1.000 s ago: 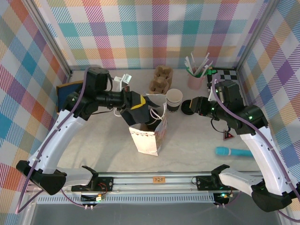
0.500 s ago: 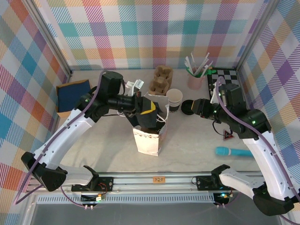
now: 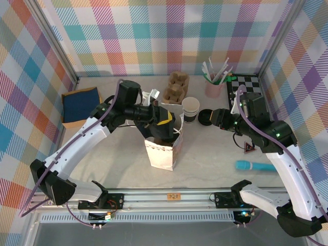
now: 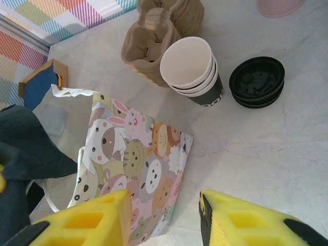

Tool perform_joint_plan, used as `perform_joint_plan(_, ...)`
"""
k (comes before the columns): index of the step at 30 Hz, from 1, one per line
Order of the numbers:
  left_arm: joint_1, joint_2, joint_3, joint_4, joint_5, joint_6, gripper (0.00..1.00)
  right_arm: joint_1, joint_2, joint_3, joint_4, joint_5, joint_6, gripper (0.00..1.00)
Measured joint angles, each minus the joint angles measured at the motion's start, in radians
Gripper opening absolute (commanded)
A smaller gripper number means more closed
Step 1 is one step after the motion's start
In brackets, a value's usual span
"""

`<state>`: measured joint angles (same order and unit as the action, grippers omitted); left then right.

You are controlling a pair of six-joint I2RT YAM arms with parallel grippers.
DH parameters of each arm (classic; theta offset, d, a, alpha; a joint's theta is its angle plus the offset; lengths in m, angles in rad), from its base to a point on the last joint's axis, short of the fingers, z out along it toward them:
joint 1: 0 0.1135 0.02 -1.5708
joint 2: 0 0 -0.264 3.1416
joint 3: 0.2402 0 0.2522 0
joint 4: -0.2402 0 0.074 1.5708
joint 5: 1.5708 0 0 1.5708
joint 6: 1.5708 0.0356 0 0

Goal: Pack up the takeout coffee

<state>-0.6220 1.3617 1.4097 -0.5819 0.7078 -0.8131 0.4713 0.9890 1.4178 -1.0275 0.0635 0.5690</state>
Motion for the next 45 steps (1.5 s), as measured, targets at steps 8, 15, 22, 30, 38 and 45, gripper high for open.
perform_joint_plan(8,-0.009,0.040,0.001,-0.117,-0.056,0.051,0.32,0.000,0.000,-0.017,0.003,0.001,0.000,0.43)
perform_joint_plan(15,-0.026,0.076,0.007,-0.154,-0.064,0.071,0.46,0.000,-0.003,-0.029,0.012,0.001,0.001,0.43)
perform_joint_plan(22,-0.033,0.121,0.197,-0.194,-0.072,0.071,0.83,0.000,-0.005,-0.040,0.019,0.000,0.004,0.43)
perform_joint_plan(30,-0.032,0.134,0.452,-0.248,-0.130,0.080,0.86,0.000,-0.005,-0.041,0.039,0.000,0.004,0.42)
perform_joint_plan(38,-0.014,0.129,0.498,-0.465,-0.370,0.157,0.84,-0.001,-0.004,-0.041,0.042,0.000,0.003,0.42)
perform_joint_plan(45,-0.014,0.119,0.537,-0.596,-0.553,0.185,0.83,-0.001,0.003,-0.041,0.044,-0.005,0.003,0.42)
